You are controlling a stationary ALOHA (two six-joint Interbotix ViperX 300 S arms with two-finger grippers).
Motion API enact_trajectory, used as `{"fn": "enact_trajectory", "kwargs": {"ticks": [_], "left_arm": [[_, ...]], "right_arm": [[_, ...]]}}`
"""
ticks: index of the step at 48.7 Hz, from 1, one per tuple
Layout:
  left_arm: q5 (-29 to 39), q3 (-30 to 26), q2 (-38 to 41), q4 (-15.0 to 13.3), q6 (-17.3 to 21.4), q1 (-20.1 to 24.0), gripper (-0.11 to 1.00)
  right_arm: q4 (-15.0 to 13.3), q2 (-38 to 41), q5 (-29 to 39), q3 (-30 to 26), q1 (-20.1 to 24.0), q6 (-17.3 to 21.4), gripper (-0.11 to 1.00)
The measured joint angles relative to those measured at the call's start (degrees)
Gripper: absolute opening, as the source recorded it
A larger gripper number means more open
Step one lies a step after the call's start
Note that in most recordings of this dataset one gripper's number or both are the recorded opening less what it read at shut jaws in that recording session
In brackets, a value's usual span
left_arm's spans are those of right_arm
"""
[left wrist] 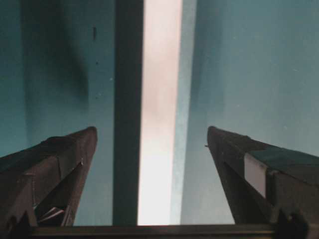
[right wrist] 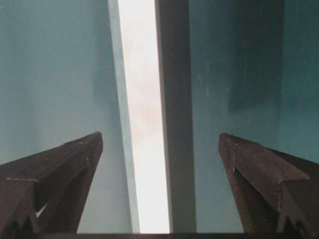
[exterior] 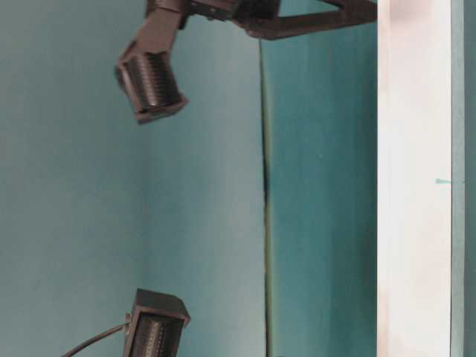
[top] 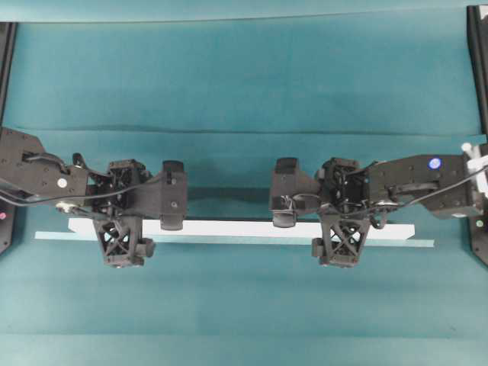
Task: Lift a wooden board with both hands.
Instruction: 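Lower both grippers over the board and close them on it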
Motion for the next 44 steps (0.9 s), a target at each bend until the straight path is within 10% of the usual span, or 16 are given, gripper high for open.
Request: {"fn": "enact_trajectory", "kwargs": {"ticks": [44], "left_arm": [[-2.90,0.00,2.20,-0.09,-0.18,0.97,0.97]], "right_arm": [[0.00,1.41,-1.49,0.35,-0.09,0.00,0.93]]}}
